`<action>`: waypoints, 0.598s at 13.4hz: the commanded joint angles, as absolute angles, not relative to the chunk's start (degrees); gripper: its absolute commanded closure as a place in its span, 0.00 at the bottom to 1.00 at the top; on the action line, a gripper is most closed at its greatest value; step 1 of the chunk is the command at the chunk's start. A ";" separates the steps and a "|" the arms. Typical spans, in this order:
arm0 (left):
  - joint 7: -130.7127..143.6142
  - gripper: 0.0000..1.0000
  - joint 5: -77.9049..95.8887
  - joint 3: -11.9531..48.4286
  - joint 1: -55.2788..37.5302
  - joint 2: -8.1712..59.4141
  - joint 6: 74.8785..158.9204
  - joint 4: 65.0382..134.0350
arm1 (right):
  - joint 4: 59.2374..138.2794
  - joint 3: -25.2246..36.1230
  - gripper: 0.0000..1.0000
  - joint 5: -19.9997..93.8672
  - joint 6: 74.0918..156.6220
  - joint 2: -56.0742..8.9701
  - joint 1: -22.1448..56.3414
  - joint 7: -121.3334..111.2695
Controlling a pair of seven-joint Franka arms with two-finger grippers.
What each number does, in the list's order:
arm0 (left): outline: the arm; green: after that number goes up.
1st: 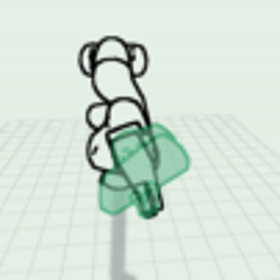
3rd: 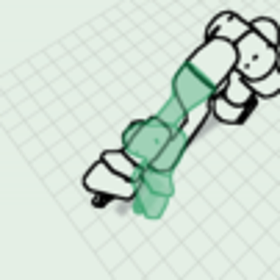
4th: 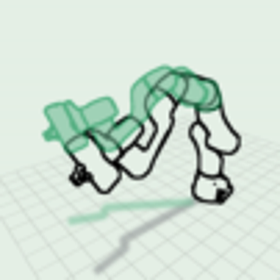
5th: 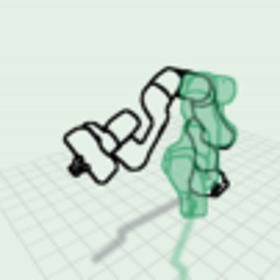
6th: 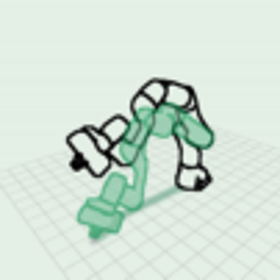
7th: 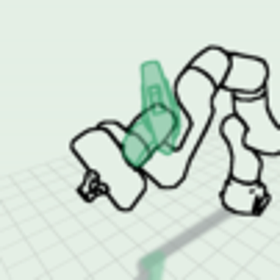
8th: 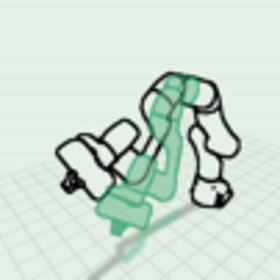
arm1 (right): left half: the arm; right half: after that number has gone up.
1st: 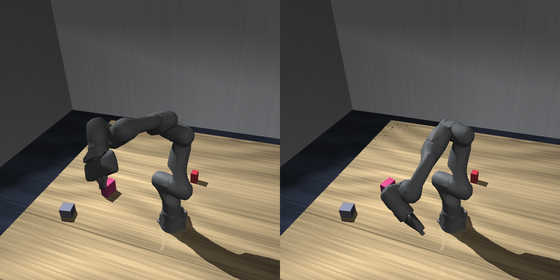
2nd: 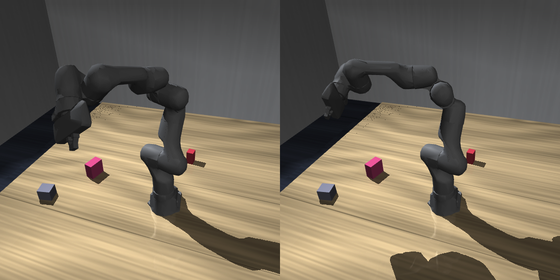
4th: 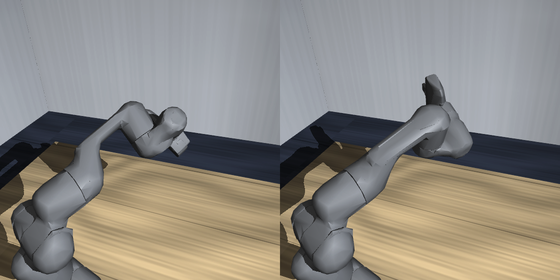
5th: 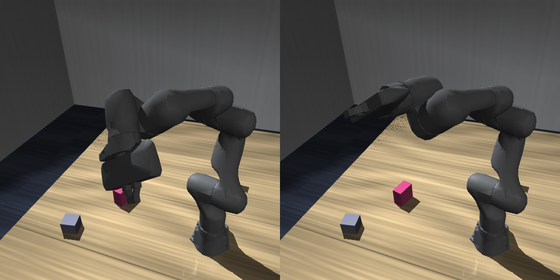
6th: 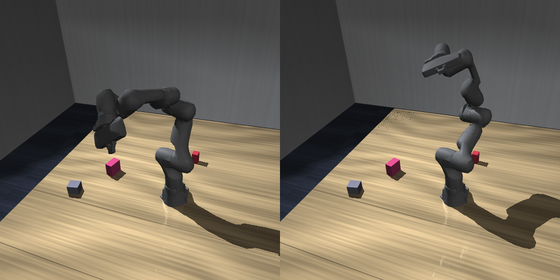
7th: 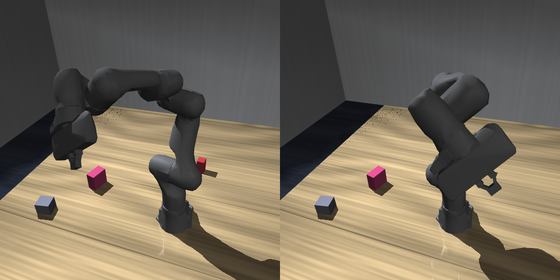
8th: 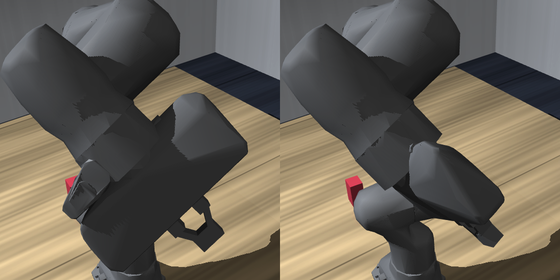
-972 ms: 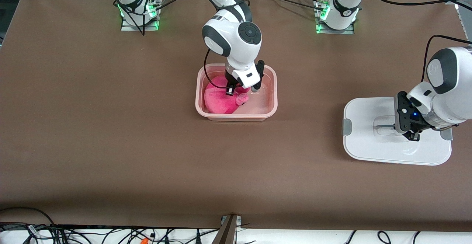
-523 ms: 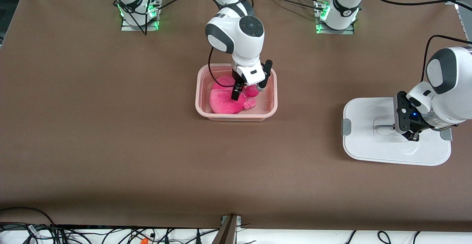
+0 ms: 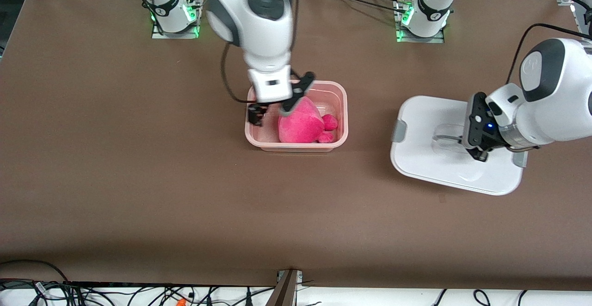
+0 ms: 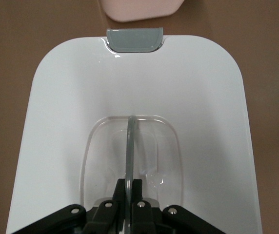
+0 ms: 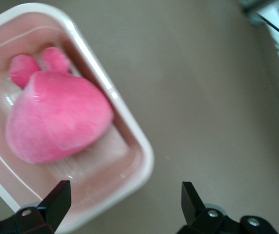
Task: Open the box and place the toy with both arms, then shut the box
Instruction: 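Lift the lid with the left gripper while the right gripper withdraws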
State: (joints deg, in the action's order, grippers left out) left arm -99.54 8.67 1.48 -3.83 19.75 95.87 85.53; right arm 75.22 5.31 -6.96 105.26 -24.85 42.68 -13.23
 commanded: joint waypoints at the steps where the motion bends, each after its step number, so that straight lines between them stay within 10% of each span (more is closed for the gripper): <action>1: -99.85 1.00 12.92 8.14 -3.52 18.99 93.17 83.85 | 76.90 14.64 0.00 -1.07 104.06 -18.91 41.66 -13.62; 8: -69.92 1.00 8.37 32.24 -5.80 19.68 110.62 89.55 | 82.86 31.28 0.00 8.00 97.03 -9.07 41.48 -12.57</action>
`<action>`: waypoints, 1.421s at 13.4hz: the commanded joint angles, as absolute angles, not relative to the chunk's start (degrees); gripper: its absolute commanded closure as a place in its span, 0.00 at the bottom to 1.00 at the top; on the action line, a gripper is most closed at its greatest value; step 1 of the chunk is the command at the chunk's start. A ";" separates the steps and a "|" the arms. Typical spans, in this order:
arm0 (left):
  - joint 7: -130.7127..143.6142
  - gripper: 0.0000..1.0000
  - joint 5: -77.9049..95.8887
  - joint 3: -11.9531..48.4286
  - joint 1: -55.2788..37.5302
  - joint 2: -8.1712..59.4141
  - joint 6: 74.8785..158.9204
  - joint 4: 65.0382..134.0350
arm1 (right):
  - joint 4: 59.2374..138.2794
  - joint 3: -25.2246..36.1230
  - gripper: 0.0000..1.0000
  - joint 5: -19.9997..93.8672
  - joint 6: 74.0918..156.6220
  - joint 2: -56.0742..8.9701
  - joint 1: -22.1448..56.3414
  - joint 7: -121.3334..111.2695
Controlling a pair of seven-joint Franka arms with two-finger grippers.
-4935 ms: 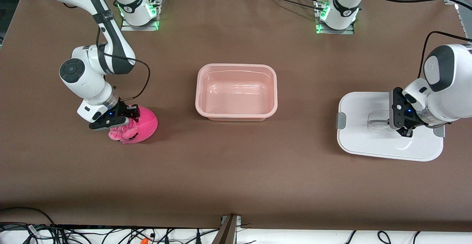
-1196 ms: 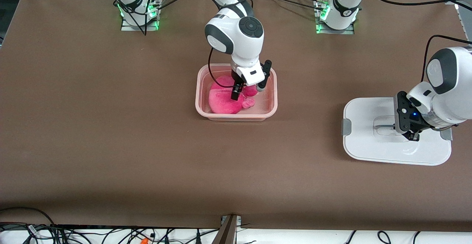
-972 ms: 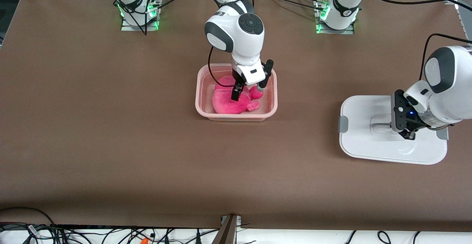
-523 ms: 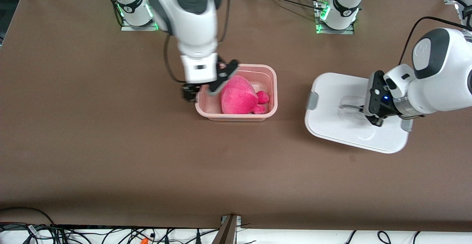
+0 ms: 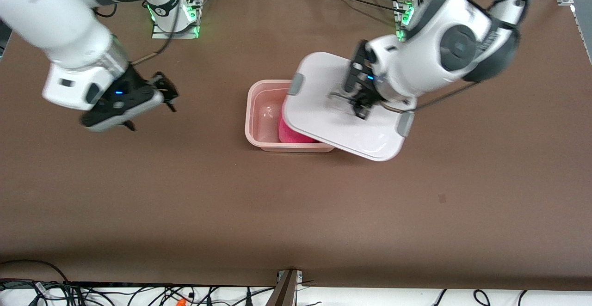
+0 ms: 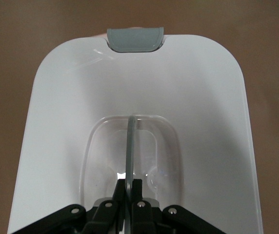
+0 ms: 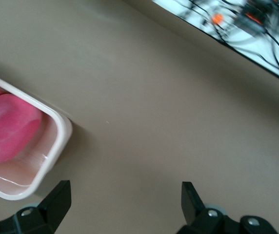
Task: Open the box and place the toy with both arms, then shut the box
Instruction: 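Lift the lid with the left gripper while the right gripper withdraws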
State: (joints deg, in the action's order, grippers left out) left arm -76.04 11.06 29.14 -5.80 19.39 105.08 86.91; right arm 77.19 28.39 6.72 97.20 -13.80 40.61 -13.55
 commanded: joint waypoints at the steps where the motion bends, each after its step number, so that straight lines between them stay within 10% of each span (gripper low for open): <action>1: -66.48 1.00 6.09 33.73 -6.06 20.30 113.79 90.87 | 85.66 32.77 0.00 7.91 97.29 -6.96 41.48 -12.66; 11: -54.93 1.00 0.54 34.19 -11.78 29.26 134.02 98.17 | 88.33 34.81 0.00 5.98 97.03 -6.06 40.35 -6.06; 19: -51.15 1.00 -0.97 34.01 -11.17 28.04 133.95 101.94 | 89.73 4.58 0.00 3.43 96.24 -3.18 11.00 -2.21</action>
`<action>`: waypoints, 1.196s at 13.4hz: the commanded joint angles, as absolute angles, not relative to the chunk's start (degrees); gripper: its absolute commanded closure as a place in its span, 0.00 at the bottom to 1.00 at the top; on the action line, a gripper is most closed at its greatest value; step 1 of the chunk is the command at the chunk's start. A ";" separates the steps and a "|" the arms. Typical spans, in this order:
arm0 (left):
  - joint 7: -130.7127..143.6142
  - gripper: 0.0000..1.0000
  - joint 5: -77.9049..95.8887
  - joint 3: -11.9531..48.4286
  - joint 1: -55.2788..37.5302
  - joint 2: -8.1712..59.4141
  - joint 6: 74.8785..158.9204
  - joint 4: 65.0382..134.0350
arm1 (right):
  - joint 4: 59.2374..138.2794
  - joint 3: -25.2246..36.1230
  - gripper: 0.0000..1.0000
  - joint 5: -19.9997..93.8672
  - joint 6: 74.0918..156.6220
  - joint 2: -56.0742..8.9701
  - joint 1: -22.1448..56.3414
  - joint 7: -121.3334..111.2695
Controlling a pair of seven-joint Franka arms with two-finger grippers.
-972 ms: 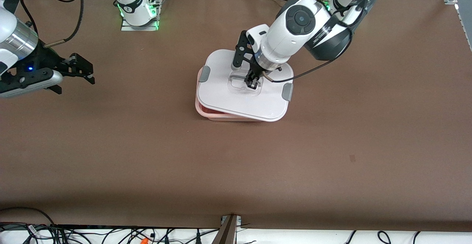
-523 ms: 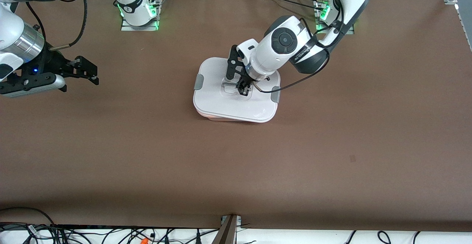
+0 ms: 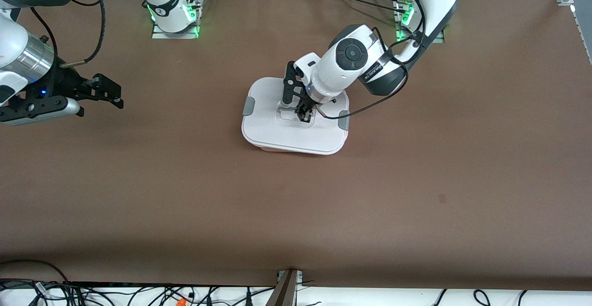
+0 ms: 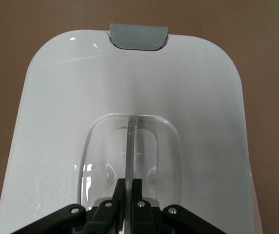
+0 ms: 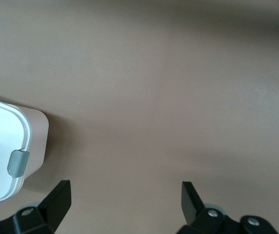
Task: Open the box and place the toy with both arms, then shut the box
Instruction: 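Lift the lid with the left gripper while the right gripper withdraws, then lower the lid onto the box and open the left gripper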
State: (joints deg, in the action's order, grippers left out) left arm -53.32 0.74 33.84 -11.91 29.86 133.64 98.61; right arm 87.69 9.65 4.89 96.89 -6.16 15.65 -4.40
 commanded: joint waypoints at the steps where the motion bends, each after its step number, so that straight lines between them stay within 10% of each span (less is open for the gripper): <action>1: -51.07 1.00 -0.97 34.01 -10.90 27.69 133.95 102.48 | 92.17 3.96 0.00 2.99 96.41 -1.25 10.64 -0.63; 13: -45.53 0.99 -1.05 34.45 -10.90 26.63 133.33 105.64 | 92.02 5.00 0.00 -0.09 97.29 -0.53 10.37 0.44; 14: -45.61 0.01 -1.05 34.45 -10.81 26.37 133.33 105.56 | 91.93 5.10 0.00 0.00 97.47 -0.70 10.37 0.53; 16: -45.44 0.00 -0.97 34.45 -10.72 25.14 133.16 105.03 | 91.93 5.10 0.00 -0.09 97.47 -0.88 10.46 0.44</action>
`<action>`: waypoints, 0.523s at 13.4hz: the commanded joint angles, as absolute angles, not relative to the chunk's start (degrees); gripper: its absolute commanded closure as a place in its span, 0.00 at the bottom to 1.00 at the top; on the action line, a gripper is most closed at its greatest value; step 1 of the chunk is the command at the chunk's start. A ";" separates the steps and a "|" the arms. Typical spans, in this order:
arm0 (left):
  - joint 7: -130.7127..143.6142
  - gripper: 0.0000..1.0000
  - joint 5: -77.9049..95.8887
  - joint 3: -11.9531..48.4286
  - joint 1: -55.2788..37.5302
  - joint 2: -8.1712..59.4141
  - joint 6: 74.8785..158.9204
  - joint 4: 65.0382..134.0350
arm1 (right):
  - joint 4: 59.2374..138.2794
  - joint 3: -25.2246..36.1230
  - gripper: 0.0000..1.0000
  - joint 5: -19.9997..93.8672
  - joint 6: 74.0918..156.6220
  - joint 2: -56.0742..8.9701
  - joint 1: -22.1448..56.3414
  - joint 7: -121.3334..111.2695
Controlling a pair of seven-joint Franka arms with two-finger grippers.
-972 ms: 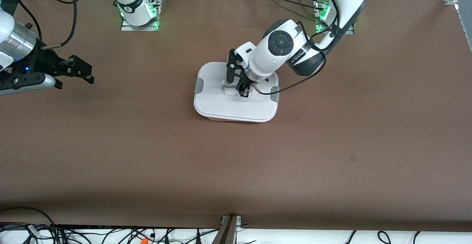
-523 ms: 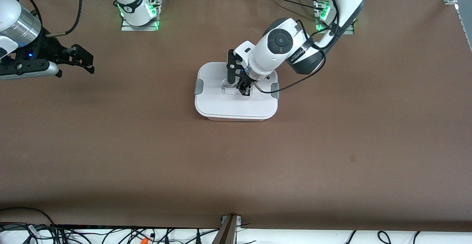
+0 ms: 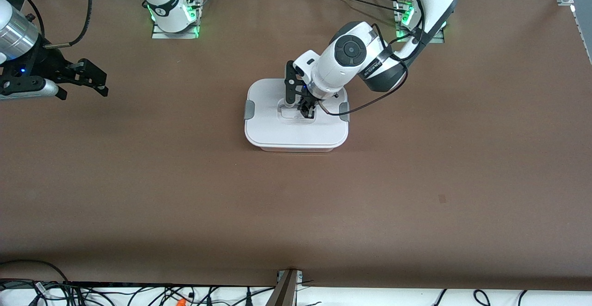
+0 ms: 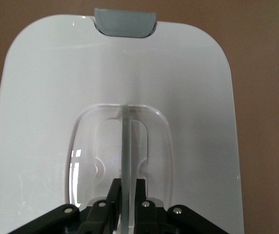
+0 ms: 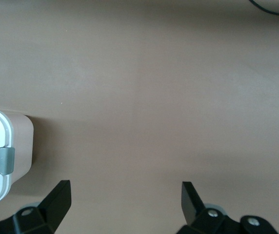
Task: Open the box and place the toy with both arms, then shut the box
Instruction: 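Lower the lid onto the box and open the left gripper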
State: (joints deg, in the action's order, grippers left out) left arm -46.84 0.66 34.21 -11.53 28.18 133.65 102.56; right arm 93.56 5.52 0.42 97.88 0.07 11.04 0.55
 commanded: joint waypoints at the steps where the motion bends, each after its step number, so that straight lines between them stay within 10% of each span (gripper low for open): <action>1: -45.44 0.00 -0.97 34.54 -10.11 24.44 132.98 104.86 | 91.93 5.10 0.00 0.00 97.38 -0.97 10.46 0.44; 7: -33.52 0.00 -0.26 32.53 -6.86 15.39 107.12 93.64 | 89.92 4.83 0.00 0.18 90.53 -1.05 10.46 -0.44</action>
State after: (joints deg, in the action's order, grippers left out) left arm -39.40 0.64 33.80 -7.27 19.20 117.51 98.43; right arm 92.85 5.30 0.43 93.53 -0.40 11.03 0.24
